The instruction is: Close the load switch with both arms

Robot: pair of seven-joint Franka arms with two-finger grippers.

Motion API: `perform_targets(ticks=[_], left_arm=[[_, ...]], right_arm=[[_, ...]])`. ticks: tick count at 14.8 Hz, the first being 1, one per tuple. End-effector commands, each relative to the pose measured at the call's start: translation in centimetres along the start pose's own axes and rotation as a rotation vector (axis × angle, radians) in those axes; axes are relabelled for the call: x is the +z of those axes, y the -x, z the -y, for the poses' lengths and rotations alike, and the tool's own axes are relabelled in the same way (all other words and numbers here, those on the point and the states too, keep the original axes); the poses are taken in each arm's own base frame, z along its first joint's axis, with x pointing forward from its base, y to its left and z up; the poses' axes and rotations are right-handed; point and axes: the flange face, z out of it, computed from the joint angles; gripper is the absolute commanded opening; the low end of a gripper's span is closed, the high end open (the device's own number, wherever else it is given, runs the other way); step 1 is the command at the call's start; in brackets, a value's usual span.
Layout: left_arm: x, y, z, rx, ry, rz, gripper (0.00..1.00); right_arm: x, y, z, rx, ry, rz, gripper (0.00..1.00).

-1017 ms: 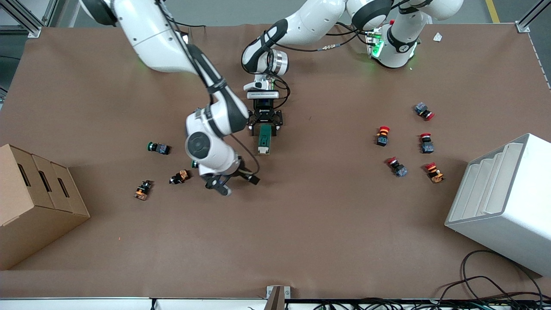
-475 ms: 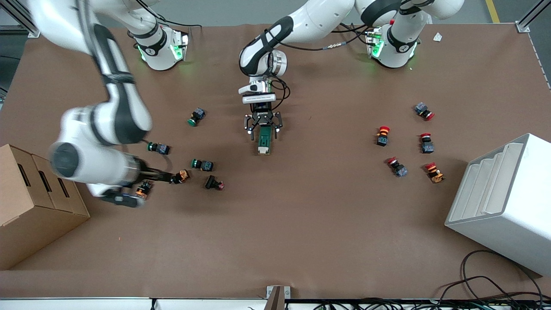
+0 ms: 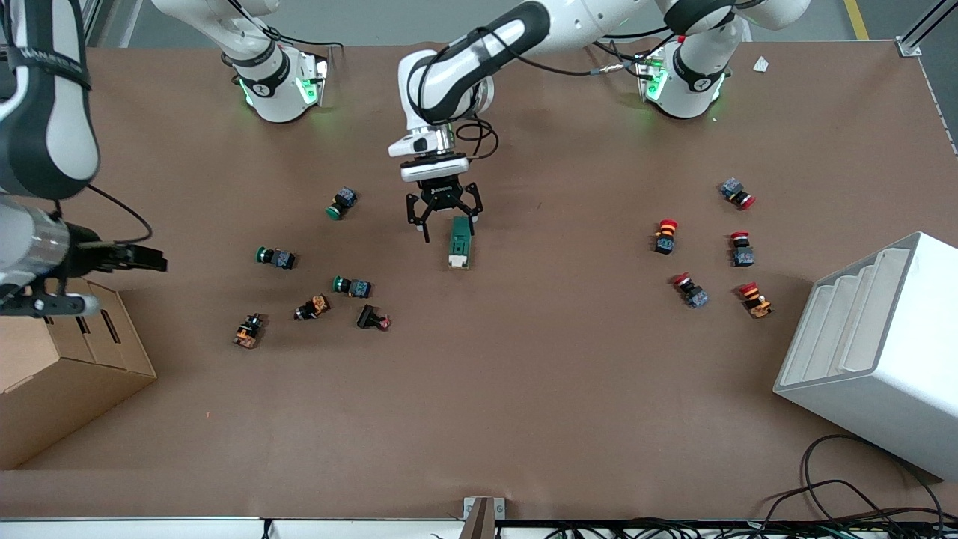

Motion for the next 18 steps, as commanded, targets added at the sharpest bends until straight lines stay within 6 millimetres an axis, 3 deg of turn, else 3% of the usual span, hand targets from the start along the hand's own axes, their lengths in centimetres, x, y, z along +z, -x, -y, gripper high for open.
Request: perform_targets(ticks=[1,3,6,8,10,13,14,18], left_arm=[[-1.0,-8.2,0.6,-0.012,-0.022,0.122,1.0],[-1.1,-15.3,2.4,-0.006,0.001,0.224,1.0],[-0.6,-24.4,6.3,-0.033,0.033,0.372,1.0],[0.1,-29.0,8.8,-0.094,0.059,0.463,1.0],[1.4,-33.7,12.2,-0.143,0.091,0.54,1.0],[2.3,-39.3,18.2,-0.146,0.148,0.616,1.0],[2.4,-40.8,20.1,-0.163,0.153,0.634,1.0],[4.1,-44.2,27.4,-0.144,0.168,0.747,1.0]], right_arm=[[-1.7,0.8,0.7,-0.02,0.03,-0.025,1.0],[-3.1,0.5,0.7,-0.009,0.03,-0.056,1.0],[-4.5,0.4,1.3,-0.014,0.026,-0.085,1.0],[-5.1,0.4,0.7,-0.016,0.023,-0.099,1.0],[-7.0,0.7,0.9,-0.017,0.022,-0.104,1.0],[-9.0,1.4,1.6,-0.027,0.026,-0.104,1.0],[-8.9,1.4,1.5,-0.026,0.024,-0.096,1.0],[-8.4,2.3,1.3,-0.005,0.034,-0.017,1.0]])
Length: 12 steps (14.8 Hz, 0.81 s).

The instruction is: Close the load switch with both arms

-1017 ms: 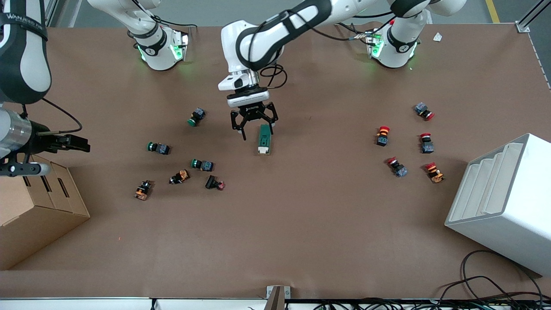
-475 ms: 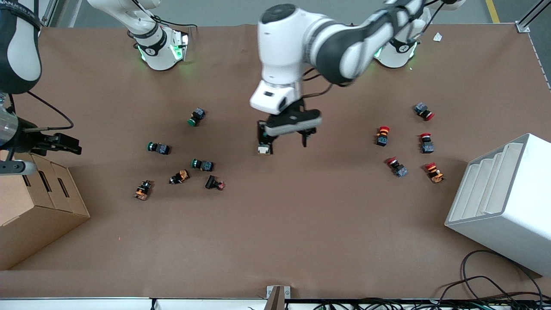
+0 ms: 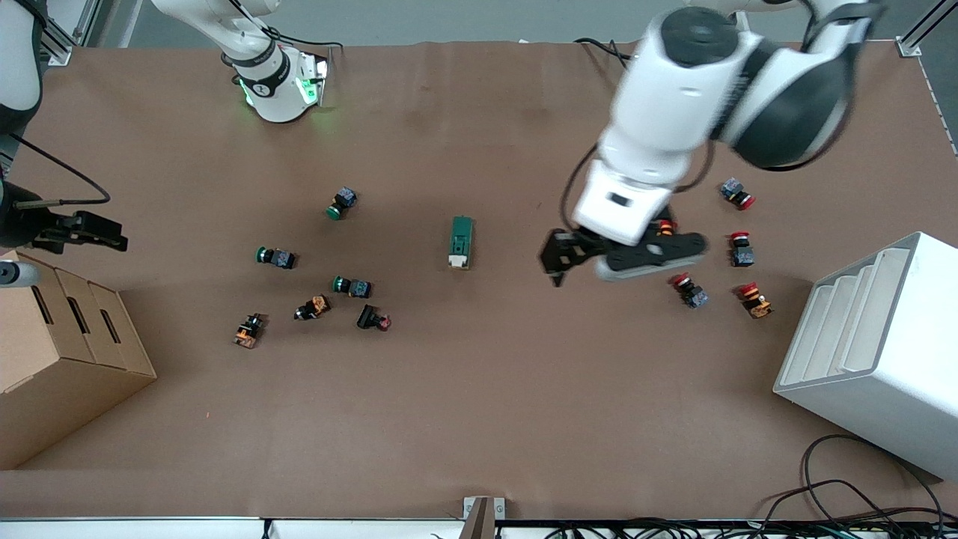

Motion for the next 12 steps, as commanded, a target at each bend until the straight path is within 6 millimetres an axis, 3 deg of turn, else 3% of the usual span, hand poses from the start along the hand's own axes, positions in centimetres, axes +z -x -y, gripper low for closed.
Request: perform_targets(ticks=[1,2,3,5,8,12], left_arm=[[-2.3,-1.7,3.7,0.007,0.012,0.047,1.0],[-3.4,-2.5,5.2,-0.001,0.026,0.052,1.0],[-5.2,-2.1,5.7,0.017,0.035,0.048,1.0],[-6.4,-2.4,8.7,0.009,-0.021,0.057,1.0],[-7.6,-2.3,13.5,0.032,-0.118,0.045,1.0],[-8.7,-2.9,19.1,0.147,-0.18,0.071,1.0]], right_arm=[[-0.5,0.3,-0.3,0.012,0.022,0.01,1.0],[-0.6,0.4,-0.5,0.016,0.023,0.008,1.0],[-0.8,0.4,-0.5,0.017,0.024,0.004,1.0],[-1.4,0.5,-0.5,0.023,0.023,-0.009,1.0],[-1.7,1.4,-3.5,0.068,-0.014,-0.015,1.0],[-3.2,4.4,-1.8,0.039,-0.024,-0.005,1.0]])
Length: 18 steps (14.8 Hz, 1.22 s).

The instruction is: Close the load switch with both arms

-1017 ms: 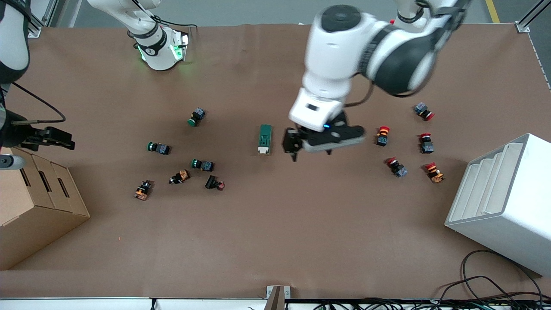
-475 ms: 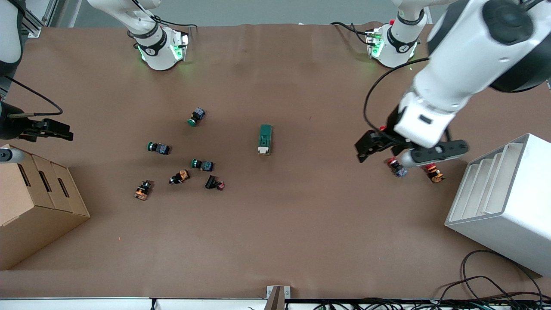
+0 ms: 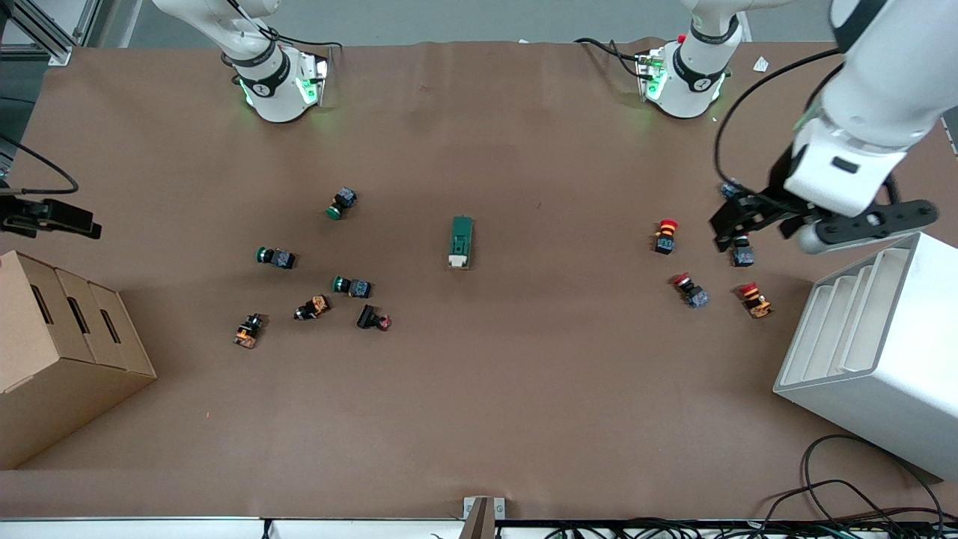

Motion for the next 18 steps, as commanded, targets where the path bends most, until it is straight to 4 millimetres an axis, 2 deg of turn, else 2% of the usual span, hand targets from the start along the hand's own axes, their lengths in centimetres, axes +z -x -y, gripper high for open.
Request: perform_targets(ticks=[1,2,5,6,11,14,16,18], left_arm=[[-0.1,0.8,3.6,0.072,-0.031,0.045,1.0],[0.1,0.6,4.8,0.091,-0.038,0.064,1.0],[0.3,-0.4,8.4,0.081,-0.038,0.081,1.0],[0.4,-0.5,9.1,0.099,-0.036,0.087,1.0],[-0.9,-0.2,10.8,0.26,-0.036,0.076,1.0],[-1.0,0.8,11.7,0.267,-0.044,0.117,1.0],[-0.8,1.6,12.8,0.26,-0.049,0.161,1.0],[-1.1,2.0,12.4,0.267,-0.031,0.167,1.0]], right_arm=[[-0.9,2.3,1.8,-0.03,-0.002,-0.013,1.0],[-1.0,2.3,2.4,-0.039,0.007,-0.011,1.0],[-1.8,3.4,2.2,-0.029,0.003,-0.002,1.0],[-2.0,3.6,2.1,-0.029,0.002,-0.005,1.0],[-2.4,3.8,1.4,-0.02,0.001,-0.02,1.0],[-2.4,3.8,1.0,-0.014,0.001,-0.023,1.0],[-2.7,4.0,1.5,-0.021,-0.001,-0.022,1.0],[-3.8,4.8,2.1,-0.038,0.003,-0.043,1.0]])
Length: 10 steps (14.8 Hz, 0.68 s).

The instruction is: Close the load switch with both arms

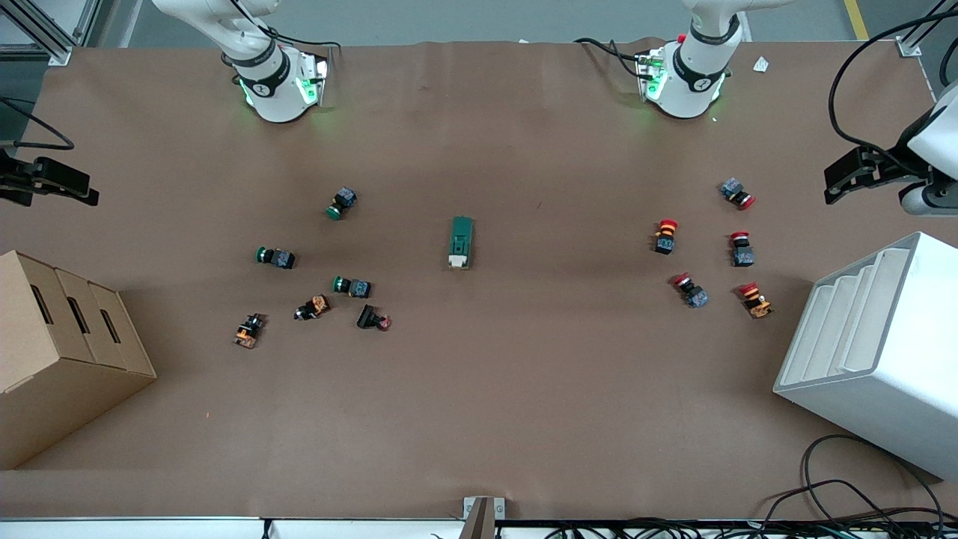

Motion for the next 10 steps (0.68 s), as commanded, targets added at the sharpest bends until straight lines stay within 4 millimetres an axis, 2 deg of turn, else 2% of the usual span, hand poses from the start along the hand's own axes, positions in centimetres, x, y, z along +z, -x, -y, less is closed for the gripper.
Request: perform_targets(ticks=[1,3,6,10], left_arm=[[-0.6,1.7,-1.1,0.034,0.033,0.019,1.0],[-0.1,2.6,-1.8,0.05,0.053,0.076,1.0],[0.3,4.2,-2.4,0.029,0.093,0.04,1.0],[-0.1,4.1,-3.9,0.054,0.077,0.009,1.0]], right_arm=[[-2.1,2.5,0.5,-0.01,0.005,-0.038,1.0],[-2.5,3.2,0.7,-0.015,0.006,-0.032,1.0],[-2.6,3.1,1.0,-0.02,0.011,-0.036,1.0],[-2.6,3.0,0.3,-0.007,0.012,-0.044,1.0]])
